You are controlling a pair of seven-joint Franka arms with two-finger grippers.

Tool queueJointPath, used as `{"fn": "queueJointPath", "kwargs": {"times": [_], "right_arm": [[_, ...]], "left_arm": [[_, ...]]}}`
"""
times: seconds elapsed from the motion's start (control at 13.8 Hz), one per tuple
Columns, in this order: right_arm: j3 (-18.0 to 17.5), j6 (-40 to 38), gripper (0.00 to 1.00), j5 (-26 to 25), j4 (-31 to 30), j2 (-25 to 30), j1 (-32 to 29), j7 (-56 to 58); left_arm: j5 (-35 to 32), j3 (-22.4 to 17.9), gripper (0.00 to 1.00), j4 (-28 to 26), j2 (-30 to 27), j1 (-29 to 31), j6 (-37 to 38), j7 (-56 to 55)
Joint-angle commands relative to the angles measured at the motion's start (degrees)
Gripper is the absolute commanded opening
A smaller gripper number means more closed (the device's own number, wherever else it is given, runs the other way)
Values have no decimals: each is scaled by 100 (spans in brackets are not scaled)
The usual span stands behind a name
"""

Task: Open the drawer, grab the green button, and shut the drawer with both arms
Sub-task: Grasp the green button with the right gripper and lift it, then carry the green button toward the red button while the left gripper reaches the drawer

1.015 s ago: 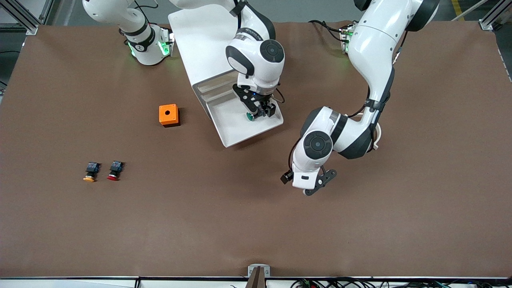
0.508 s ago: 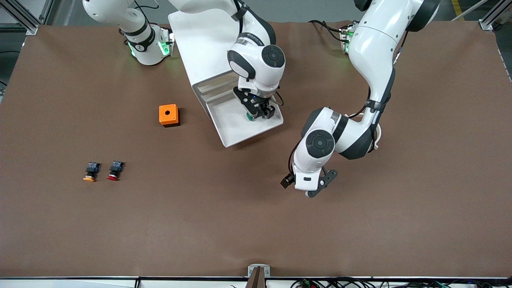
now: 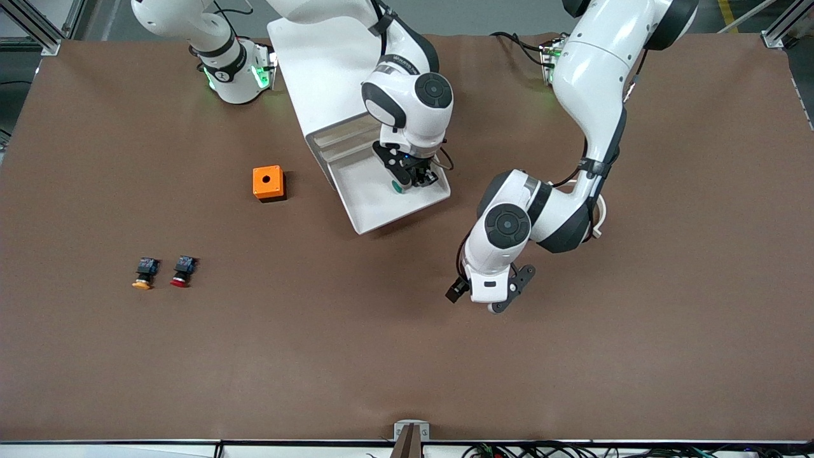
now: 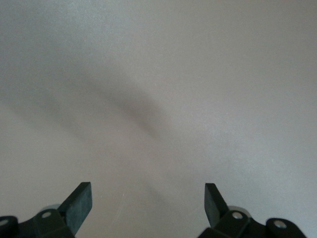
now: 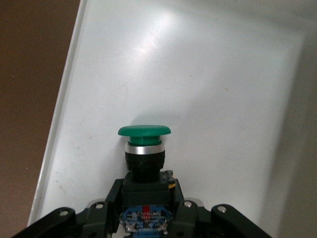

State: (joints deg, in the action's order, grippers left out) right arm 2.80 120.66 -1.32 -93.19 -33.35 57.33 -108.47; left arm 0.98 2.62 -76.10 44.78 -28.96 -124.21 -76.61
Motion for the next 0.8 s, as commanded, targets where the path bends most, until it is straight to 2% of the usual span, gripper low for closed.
{"fn": "queueJointPath", "kwargs": {"times": [0.0,0.22,0.51,0.65,0.73], "right_arm": [[-8,-139,0,-17,335,-49,-247,54],[-8,-813,0,-8,853,-23,-634,868],[10,-1719,0,-8,776,442,-1459,2670],[19,-1757,0,-61,243,880,-1951,3574],[19,-1460,0,-78,-248,1204,-2258,4127]], "left_arm": [[-133,-7,100,-80,-57,-40,-85,-12],[-134,2,100,-132,-75,-145,-42,321],[-142,2,100,-159,-83,-286,-41,542],[-142,11,100,-159,-92,-347,-41,542],[-142,20,100,-159,-92,-365,-41,533]]}}
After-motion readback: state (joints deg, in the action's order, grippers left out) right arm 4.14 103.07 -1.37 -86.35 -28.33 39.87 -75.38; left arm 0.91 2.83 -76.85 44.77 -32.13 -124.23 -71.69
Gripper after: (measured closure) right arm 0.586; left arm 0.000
